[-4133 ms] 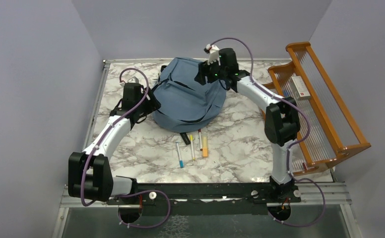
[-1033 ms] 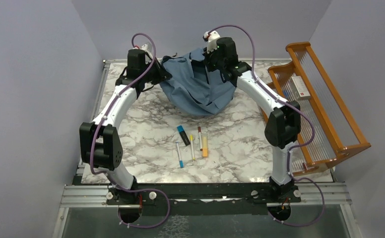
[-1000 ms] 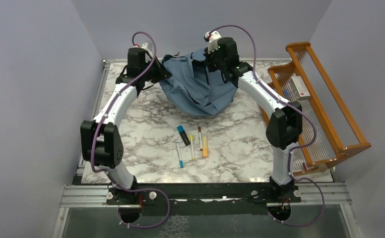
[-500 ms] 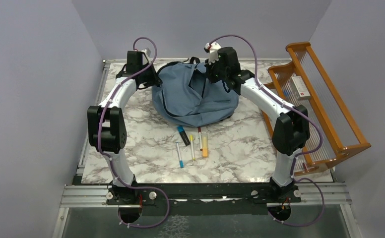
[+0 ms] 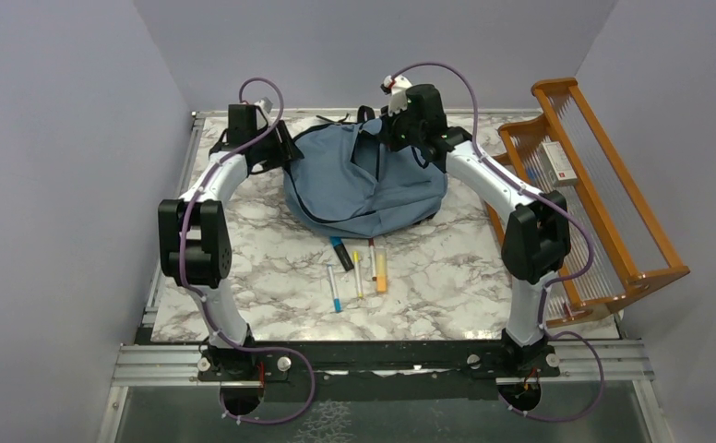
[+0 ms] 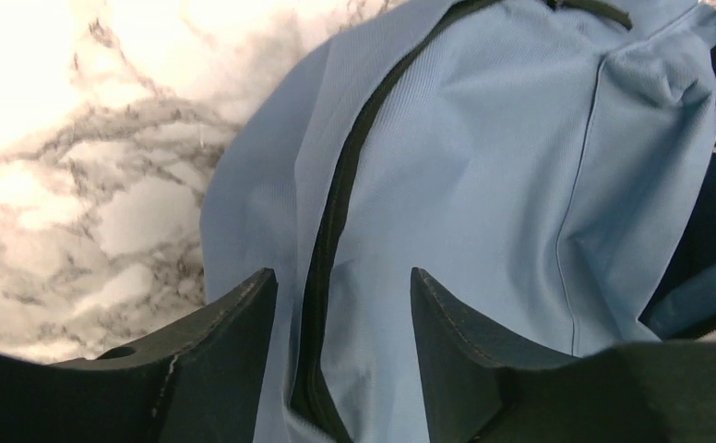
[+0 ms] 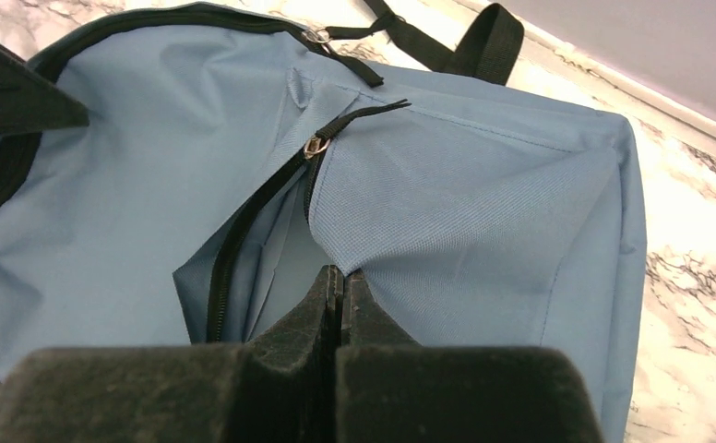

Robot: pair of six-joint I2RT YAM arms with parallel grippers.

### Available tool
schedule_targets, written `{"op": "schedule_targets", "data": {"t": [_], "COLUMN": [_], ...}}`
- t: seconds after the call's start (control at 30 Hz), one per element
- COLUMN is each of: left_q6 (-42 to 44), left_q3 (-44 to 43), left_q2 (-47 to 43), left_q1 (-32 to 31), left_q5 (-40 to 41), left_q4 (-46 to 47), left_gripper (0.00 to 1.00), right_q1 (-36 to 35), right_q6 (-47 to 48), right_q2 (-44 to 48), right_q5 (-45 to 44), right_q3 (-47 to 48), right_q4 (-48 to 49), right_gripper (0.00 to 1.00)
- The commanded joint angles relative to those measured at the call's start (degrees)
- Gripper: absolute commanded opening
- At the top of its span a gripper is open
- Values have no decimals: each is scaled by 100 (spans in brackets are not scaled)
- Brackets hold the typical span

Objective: Pack the student bag
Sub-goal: Pick up the stationery from the center of the board.

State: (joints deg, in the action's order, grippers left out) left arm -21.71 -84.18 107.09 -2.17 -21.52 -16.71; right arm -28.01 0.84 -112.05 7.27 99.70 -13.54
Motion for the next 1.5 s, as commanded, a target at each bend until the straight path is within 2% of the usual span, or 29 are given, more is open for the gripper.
{"op": "schedule_targets", "data": {"t": [0.0, 0.1, 0.27, 0.43, 0.57, 0.67, 0.77, 0.97, 1.47], "left_q6": [-179, -366, -819, -1336, -2106, -2691, -2864, -3044, -3263], "left_q3": [491, 1116, 2273, 2985, 3474, 3725, 3725, 3691, 3501], "left_q2": [-709, -1409, -2682, -3465, -3620, -3583, -3396, -2866, -2080], "left_q1": [108, 104, -158, -1161, -2225, -2796, -3286, -3793, -4064], "left_q5": [-492, -498, 264, 1249, 2549, 3044, 3461, 3803, 4316], "left_q4": [138, 283, 393, 358, 80, 90, 68, 67, -148], "left_gripper": [59, 62, 63, 62, 58, 56, 56, 55, 54], "right_q1": [48, 50, 50, 50, 50, 50, 50, 50, 50], "right_q6": [-67, -71, -214, -323, -325, -323, -326, -316, -279], "right_q2": [8, 8, 1, 42, 99, 137, 187, 295, 366], "right_q5": [390, 424, 413, 454, 477, 468, 492, 497, 470], "right_q3": [316, 292, 248, 173, 86, -59, -223, -433, -585], "right_q4": [555, 581, 625, 664, 691, 734, 770, 817, 842], "right_gripper": [0, 1, 0, 1, 1, 1, 0, 0, 0]}}
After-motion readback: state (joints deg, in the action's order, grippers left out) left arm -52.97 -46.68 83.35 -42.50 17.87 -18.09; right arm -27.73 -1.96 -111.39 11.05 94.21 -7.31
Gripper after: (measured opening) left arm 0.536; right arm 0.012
